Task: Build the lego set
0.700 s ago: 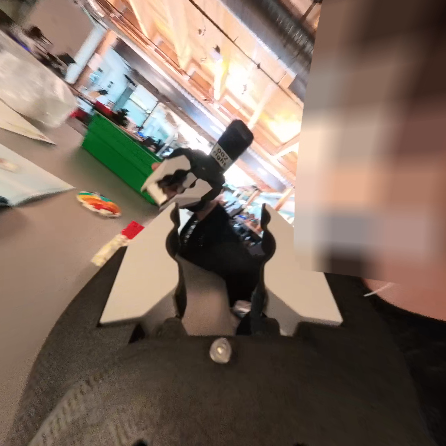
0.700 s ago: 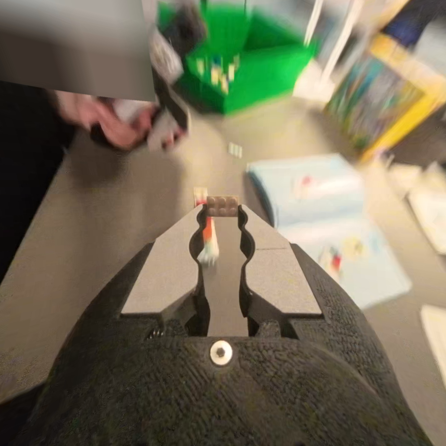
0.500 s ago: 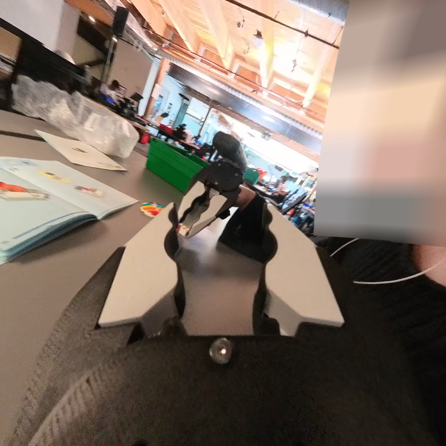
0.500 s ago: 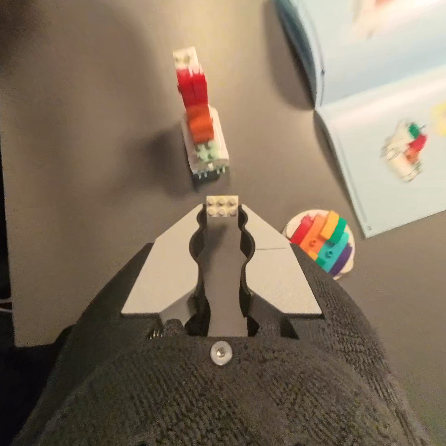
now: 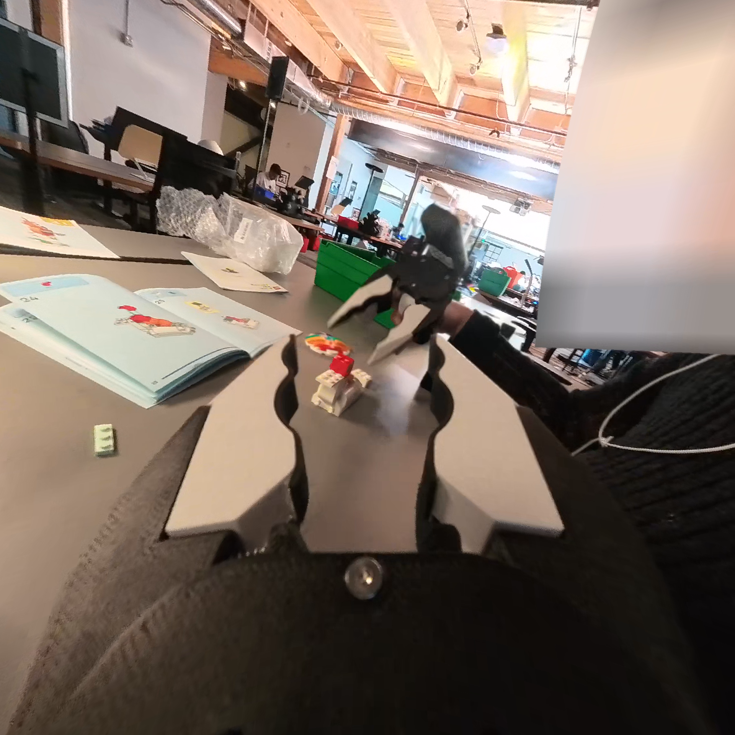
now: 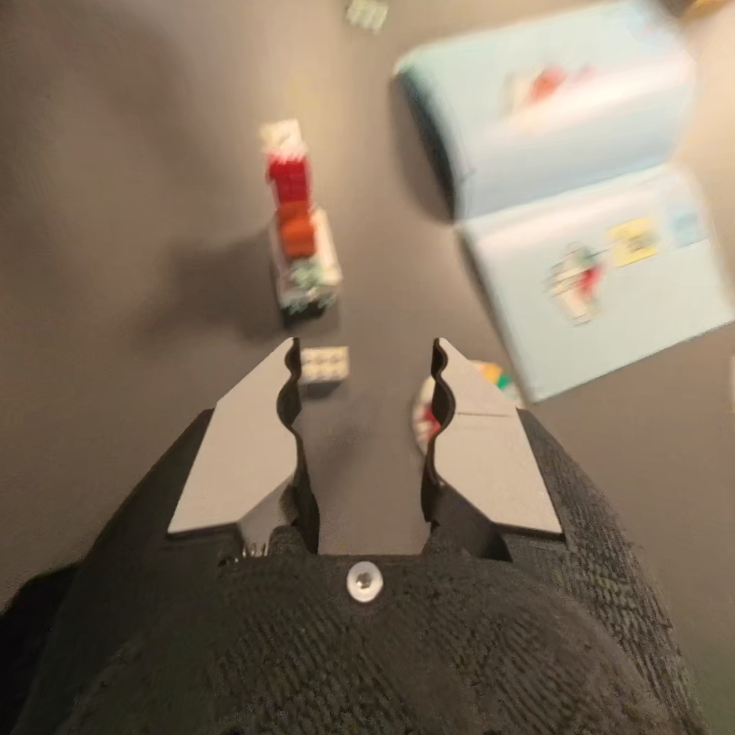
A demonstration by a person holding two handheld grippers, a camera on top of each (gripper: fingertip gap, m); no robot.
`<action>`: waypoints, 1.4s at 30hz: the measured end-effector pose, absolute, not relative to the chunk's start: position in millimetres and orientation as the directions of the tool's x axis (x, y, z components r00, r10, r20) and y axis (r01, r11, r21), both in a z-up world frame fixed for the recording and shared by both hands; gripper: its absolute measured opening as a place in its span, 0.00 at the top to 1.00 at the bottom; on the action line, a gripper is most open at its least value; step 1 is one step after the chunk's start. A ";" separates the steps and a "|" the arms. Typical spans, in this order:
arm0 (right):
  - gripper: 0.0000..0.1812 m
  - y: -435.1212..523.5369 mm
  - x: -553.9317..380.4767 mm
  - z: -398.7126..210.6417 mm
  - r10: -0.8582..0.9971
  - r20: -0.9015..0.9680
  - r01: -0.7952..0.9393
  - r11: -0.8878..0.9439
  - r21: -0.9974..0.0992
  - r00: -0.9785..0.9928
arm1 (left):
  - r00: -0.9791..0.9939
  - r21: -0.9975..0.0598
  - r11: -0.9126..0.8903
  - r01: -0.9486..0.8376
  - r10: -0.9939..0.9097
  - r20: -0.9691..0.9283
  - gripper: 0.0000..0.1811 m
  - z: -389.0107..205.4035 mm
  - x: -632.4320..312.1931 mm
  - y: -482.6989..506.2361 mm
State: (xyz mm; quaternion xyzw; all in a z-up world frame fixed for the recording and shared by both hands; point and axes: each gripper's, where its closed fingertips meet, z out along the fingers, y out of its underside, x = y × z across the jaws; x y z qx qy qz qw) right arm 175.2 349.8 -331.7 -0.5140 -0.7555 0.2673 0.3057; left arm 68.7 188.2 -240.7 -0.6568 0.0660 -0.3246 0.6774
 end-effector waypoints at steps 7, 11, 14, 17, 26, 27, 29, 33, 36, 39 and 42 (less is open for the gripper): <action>0.86 415.1 173.6 -215.0 0.782 0.482 -0.014 0.530 -0.848 0.396 | 0.847 -0.944 -0.026 0.329 -0.435 0.307 0.64 -239.9 48.1 190.0; 0.91 440.6 200.4 -210.2 0.577 0.520 0.069 0.625 -0.777 0.630 | 0.879 -0.946 -0.003 0.323 -0.368 0.302 0.65 -242.6 34.6 189.6; 0.95 449.9 201.5 -223.3 0.552 0.543 0.138 0.610 -0.781 0.633 | 0.917 -0.954 0.033 0.299 -0.287 0.277 0.66 -243.1 20.1 186.8; 0.96 454.6 197.9 -233.3 0.578 0.534 0.154 0.577 -0.802 0.617 | 0.951 -0.965 0.086 0.248 -0.210 0.225 0.66 -240.1 6.3 178.1; 0.96 461.1 195.3 -247.4 0.532 0.594 0.277 0.558 -0.782 0.603 | 0.999 -0.974 0.226 0.019 0.026 0.025 0.82 -196.1 -68.2 120.6; 0.96 462.1 194.8 -248.2 0.521 0.604 0.292 0.560 -0.775 0.603 | 0.997 -0.975 0.223 -0.023 0.076 -0.006 0.82 -187.7 -85.7 114.4; 0.96 464.2 194.2 -248.8 0.502 0.618 0.313 0.564 -0.764 0.604 | 0.983 -0.976 0.188 -0.113 0.161 -0.083 0.81 -172.8 -120.8 105.0; 0.96 473.5 198.1 -249.6 0.479 0.612 0.338 0.540 -0.771 0.629 | 0.950 -0.974 -0.032 -0.225 0.216 -0.226 0.77 -167.8 -185.8 112.3; 0.96 481.9 204.9 -248.9 0.465 0.586 0.341 0.509 -0.790 0.664 | 0.972 -0.962 -0.197 -0.191 0.099 -0.213 0.72 -180.7 -210.7 136.6; 0.96 488.7 211.5 -248.5 0.452 0.560 0.339 0.481 -0.809 0.694 | 0.982 -0.907 -0.384 -0.175 -0.005 -0.188 0.70 -205.1 -233.1 162.5; 0.96 493.1 216.5 -248.3 0.440 0.543 0.339 0.462 -0.820 0.715 | 0.992 -0.829 -0.550 -0.100 -0.118 -0.041 0.71 -232.1 -236.3 179.1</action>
